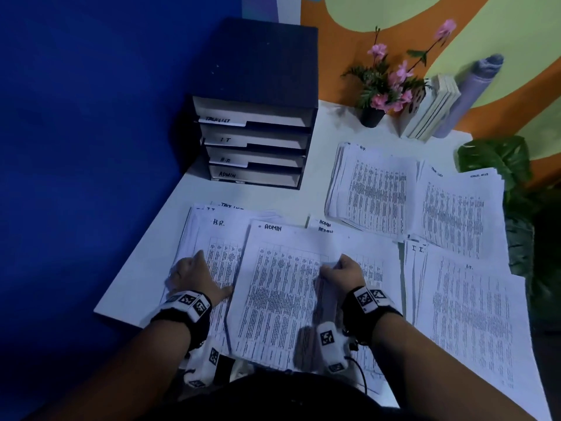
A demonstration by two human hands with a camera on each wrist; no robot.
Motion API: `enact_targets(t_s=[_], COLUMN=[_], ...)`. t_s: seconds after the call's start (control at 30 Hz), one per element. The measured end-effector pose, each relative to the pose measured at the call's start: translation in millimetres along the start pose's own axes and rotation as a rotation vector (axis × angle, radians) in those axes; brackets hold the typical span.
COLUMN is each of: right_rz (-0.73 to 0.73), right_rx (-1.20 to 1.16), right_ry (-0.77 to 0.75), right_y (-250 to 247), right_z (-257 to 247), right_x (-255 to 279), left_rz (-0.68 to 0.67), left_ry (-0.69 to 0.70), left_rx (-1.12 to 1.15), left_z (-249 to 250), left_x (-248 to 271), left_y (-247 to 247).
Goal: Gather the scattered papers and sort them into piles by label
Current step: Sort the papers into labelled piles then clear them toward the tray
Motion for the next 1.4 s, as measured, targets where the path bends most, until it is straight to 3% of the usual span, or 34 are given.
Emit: enact_targets(t_s=[0.1, 0.23, 0.33, 0.47, 0.53, 0.6, 0.63, 0.7, 0.77, 0.8, 0.9, 1.03, 1.1, 1.2, 1.4], right_rz=[0.027, 0.138, 0.277, 0.338, 0.376, 0.438, 0.411, 0.177, -0.137, -0.218, -0.127, -0.040, -0.029, -0.034, -0.091], right_rx=[0.097, 0.192, 0.129, -0.026, 0.296, 0.541, 0.513, 0.240, -0.099, -0.199, -0.185, 0.021, 0.129, 0.145, 0.060], right_ry=[-0.051, -0.038, -0.058, -0.070, -0.038, -0.125, -0.188, -0.234, -0.097, -0.029, -0.002, -0.030, -0.050, -0.037, -0.020], right_y=[-1.5, -31.5, -68.8, -96.5, -96.9, -86.9, -72.2, -35.2, 8.4, 23.0, 34.8, 26.8, 21.8, 20.2, 24.2], right_z=[0.7, 0.0, -6.7, -10.6, -5.0, -19.7, -27.4, -43.5, -47.4, -46.8, -36.8, -26.8, -23.1, -16.3, -19.0], right_x=[5.7, 11.4, 11.6, 7.1, 2.4, 9.1, 10.8, 21.1, 38.2, 45.2, 43.3, 36.6, 35.0, 36.7, 50.0], left_rz=[-0.001, 0.021, 0.055, 0.082, 0.113, 0.144, 0.156, 0.169, 0.150, 0.130, 0.072, 0.050, 0.030, 0.024, 0.062], left_ry=[-0.027, -0.014, -0.028, -0.057, -0.059, -0.052, -0.043, -0.006, 0.049, 0.082, 0.131, 0.084, 0.058, 0.023, -0.007], left_rx=[0.011, 0.263, 0.348, 0.348, 0.410, 0.489, 0.530, 0.592, 0.618, 0.628, 0.580, 0.099, -0.006, 0.030, 0.314], left_z=[-7.8, -11.6, -13.2, -23.4, -27.9, -26.7, -23.4, -12.1, 1.5, 7.6, 15.0, -5.9, -13.3, -17.3, -16.8], left_x=[-8.3, -10.3, -8.0, -11.0, -13.7, -13.2, -11.3, -3.8, 2.3, 5.0, 10.0, 9.7, 10.9, 6.5, 3.6], left_y=[-3.0, -2.3, -10.2, -25.7, -34.4, -42.7, -47.0, -56.0, -58.0, -55.9, -44.4, -31.7, -28.0, -22.6, -21.8])
Point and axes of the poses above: each hand's wrist, its own x-axis away from the middle knuckle, its own y-axis out of the palm, z = x × y, the point moved 8 cm from there along -x, towards the middle knuckle, and after that the axes turned 10 degrees about z, right-handed, at the moved point
